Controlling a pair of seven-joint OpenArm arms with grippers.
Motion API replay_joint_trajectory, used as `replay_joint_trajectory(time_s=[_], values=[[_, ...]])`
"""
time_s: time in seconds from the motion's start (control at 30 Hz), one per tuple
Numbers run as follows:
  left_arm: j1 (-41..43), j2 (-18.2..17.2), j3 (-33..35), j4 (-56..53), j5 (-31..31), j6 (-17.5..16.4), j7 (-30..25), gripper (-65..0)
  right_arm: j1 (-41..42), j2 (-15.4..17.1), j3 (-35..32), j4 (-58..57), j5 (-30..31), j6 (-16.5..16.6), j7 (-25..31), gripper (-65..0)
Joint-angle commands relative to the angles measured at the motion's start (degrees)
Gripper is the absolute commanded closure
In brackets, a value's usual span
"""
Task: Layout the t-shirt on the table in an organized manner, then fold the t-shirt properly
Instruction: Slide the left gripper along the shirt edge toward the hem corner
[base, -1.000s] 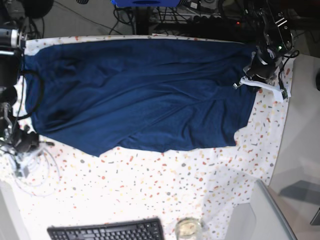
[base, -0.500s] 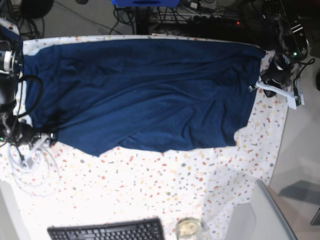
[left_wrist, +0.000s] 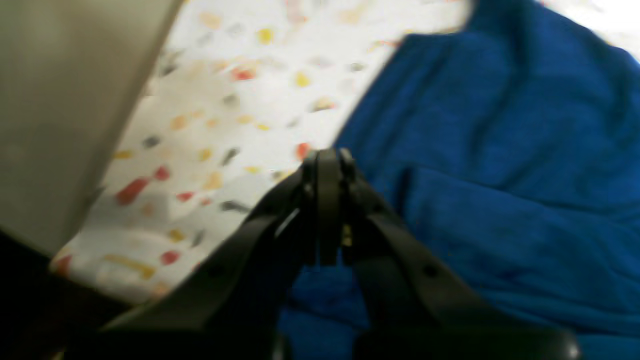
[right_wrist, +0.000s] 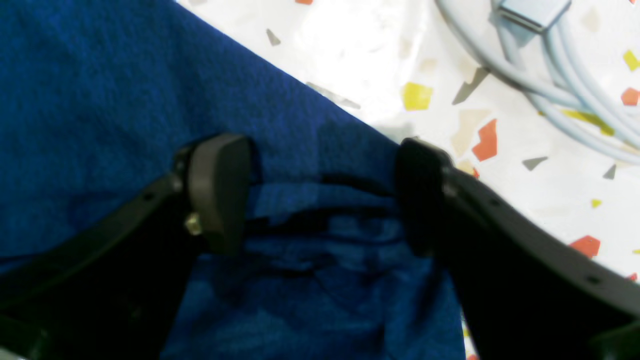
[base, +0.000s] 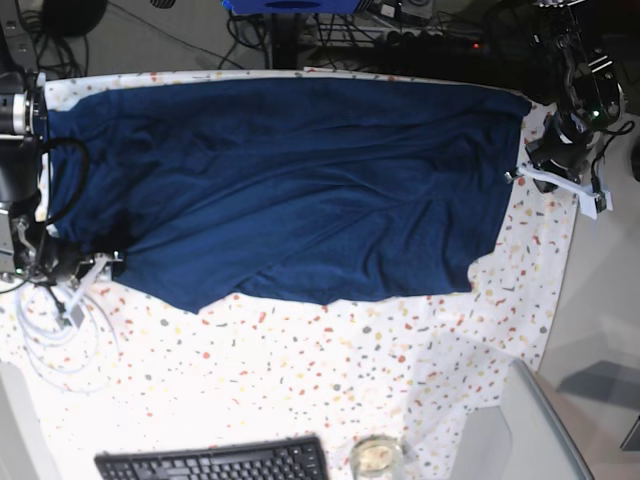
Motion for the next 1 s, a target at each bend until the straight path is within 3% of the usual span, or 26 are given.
replay_joint_trajectory(time_s=[0.0,0.13,0.23,0.37,0.5,0.6,0.73,0.83,0.97], values=[[-0.5,-1.0,-0.2,0.6,-0.6,-0.3,-0.8,0.0,1.1,0.9,0.1,0.7,0.4,0.1,0.8,-35.6],[-0.7,-1.2,-0.2,-0.2,-0.5,-0.3,-0.8,0.0,1.1,1.0,-0.3,-2.6,0.4,0.1,3.1,-19.1],[-1.3,-1.3,-0.2,-0.1,-0.3,-0.3,-0.8,0.0,1.2,0.8,0.2,-3.6,0.4,0.1,4.6,0.0],[-6.6,-2.0,0.3,-2.0,-0.2,-0.3,-0.7,0.0,1.1,0.8,0.2,-3.6,0.7,0.1,4.7,0.0],[-16.4,-3.0,0.4,-8.9,-0.3,-0.3,3.5,0.0,1.1,0.7,0.2,-3.5,0.7,0.2,4.7,-0.2],[-23.3,-3.7,0.5,-14.6,-0.2,-0.3,4.3,-21.2,1.1,0.7,0.2,-3.5,0.6,0.2,4.7,-0.2],[-32.8,-5.3,2.8,-27.3,-0.2,-0.3,4.1,-40.5,1.1,0.7,-0.2,-3.5,0.5,0.2,4.7,-0.3],[-38.8,-6.7,10.3,-37.3,-0.2,-0.3,3.5,-48.2,1.1,0.7,-0.3,-3.5,0.5,0.2,4.7,-0.3],[-43.8,-6.7,17.7,-46.7,-0.4,-0.3,-2.4,-46.7,1.1,0.7,-0.3,-3.5,0.5,0.4,4.7,-0.3]])
